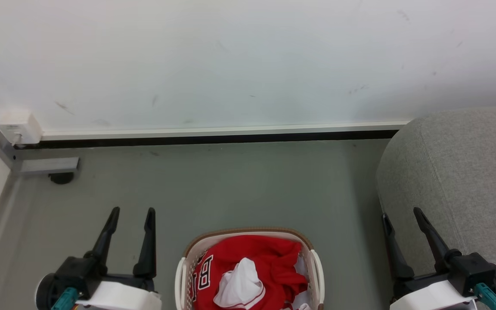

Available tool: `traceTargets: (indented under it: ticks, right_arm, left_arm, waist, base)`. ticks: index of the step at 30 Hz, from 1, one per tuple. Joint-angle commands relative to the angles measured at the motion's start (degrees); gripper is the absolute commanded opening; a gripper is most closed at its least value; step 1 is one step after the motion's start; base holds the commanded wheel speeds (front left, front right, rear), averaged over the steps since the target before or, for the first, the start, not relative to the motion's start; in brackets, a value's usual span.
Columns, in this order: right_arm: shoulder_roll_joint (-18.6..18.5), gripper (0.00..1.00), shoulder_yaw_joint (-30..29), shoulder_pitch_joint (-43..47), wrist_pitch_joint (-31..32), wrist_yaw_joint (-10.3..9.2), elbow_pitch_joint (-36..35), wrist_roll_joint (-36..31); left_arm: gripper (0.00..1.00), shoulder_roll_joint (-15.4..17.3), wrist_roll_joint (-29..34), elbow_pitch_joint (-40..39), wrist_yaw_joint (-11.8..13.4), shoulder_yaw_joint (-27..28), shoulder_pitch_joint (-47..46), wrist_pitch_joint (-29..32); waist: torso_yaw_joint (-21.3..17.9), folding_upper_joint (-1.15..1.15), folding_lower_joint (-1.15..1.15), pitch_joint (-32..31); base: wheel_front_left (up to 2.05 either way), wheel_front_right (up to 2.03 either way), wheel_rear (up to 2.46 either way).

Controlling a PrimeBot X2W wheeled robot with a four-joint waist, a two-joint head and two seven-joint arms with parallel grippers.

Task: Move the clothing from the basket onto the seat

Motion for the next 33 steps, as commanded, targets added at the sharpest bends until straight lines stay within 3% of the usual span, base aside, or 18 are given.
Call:
traceTargets:
  ticks: [1,20,33]
  right_arm:
    - [0.0,1.0,0.0,-0.5,0.0,-0.12,0.1,-0.3]
    - [0.0,1.0,-0.1,-1.1,0.0,-0.12,-0.2,0.4]
    - [0.2,1.0,-0.3,-3.1,0.0,-0.12,-2.1,1.1]
  left_arm:
    - [1.0,0.1,0.2,0.2,0.0,0.1,-0.4,-0.1]
    - [1.0,0.1,-0.5,0.5,0.3,-0.1,-1.0,-0.1]
    - [1.0,0.1,1.4,3.0,-0.1,0.0,-4.0,-0.1]
  waist:
    - [0.0,0.0,0.0,0.0]
    - [-0.8,0.0,0.0,1.5]
    - [-6.1,0.0,0.0,7.8]
  base:
    - [0.0,0.0,0.0]
    - [0.0,0.0,0.0]
    - [0.0,0.0,0.0]
